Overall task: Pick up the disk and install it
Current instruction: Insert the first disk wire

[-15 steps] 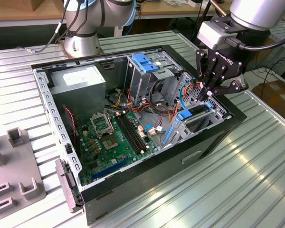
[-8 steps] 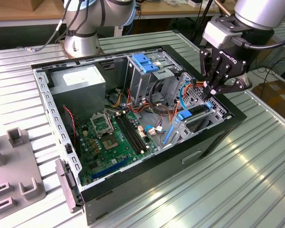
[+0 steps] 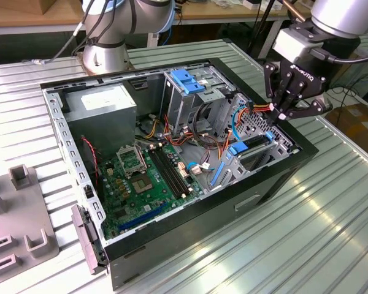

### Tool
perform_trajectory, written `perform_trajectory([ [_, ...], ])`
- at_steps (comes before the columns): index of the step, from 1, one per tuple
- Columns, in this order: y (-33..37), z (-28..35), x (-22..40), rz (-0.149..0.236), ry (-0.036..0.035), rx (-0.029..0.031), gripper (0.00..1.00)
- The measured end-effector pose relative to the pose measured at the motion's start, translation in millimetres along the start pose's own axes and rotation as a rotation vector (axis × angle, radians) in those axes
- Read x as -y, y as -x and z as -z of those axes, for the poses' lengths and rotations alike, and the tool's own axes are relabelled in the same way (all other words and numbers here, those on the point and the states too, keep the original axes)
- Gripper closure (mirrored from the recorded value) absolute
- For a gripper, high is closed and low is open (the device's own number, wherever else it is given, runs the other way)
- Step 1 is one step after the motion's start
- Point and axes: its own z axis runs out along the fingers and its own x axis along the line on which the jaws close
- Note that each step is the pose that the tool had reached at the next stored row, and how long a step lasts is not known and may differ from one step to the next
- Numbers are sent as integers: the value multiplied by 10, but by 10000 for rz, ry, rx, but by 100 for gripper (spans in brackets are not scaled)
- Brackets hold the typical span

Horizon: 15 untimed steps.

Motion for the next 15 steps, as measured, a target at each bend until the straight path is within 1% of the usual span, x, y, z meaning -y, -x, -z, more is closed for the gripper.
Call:
perform_trajectory([
  [3, -1, -8, 46, 233, -3, 3, 90],
  [7, -3, -25, 144, 489, -6, 10, 90],
  [8, -1, -33, 185, 583, -7, 15, 90],
  [10, 7, -34, 224, 719, -9, 17, 90],
  [15, 37, -36, 289, 952, -12, 24, 90],
])
